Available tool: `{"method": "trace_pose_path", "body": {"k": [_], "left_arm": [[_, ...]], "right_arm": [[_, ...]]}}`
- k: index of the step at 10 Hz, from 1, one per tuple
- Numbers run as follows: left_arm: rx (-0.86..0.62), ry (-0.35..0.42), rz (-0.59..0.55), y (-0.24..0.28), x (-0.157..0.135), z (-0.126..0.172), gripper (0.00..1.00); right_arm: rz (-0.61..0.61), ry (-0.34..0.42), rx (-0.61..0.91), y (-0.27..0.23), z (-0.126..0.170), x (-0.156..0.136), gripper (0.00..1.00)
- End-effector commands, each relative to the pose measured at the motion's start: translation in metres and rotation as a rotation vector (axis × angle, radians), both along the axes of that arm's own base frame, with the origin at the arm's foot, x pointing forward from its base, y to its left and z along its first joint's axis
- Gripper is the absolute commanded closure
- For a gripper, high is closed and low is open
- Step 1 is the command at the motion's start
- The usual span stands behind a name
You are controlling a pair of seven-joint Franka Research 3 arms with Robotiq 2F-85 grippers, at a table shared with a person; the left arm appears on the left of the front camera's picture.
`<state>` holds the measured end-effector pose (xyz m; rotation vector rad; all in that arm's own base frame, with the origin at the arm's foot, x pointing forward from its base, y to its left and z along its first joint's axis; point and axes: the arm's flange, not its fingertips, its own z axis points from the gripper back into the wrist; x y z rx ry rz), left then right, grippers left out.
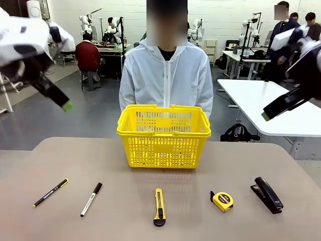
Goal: Place the items the person wants into the basket.
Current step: Pick up the item the person points to and place it in the Market Basket.
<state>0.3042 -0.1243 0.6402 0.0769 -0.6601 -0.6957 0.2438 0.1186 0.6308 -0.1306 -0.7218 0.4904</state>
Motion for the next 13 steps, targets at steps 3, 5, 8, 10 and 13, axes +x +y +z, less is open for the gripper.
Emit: {"method": "trace_pose_path", "body": {"k": [3,5,8,10,13], "left_arm": [[0.0,0.0,0.0,0.0,0.0,0.0,0.0],[-0.004,-0.009,0.005,0.001,0.0,0.011,0.0],[-0.379,0.251,-0.466,0.108,0.039,-0.013,0.0],[-0.52,0.276,-0.483,0.187,0.053,-0.024,0.0],[-0.667,0.207,-0.369,0.282,0.041,-0.037,0.0]], "right_arm": [[0.0,0.0,0.0,0.0,0.0,0.0,0.0],[-0.003,0.013,-0.01,0.004,0.008,-0.004,0.0],[0.29,0.243,0.332,-0.115,-0.016,0.043,0.0],[0.249,0.257,0.572,-0.196,-0.034,0.056,0.0],[0.237,0.182,0.703,-0.265,-0.046,0.024,0.0]]}}
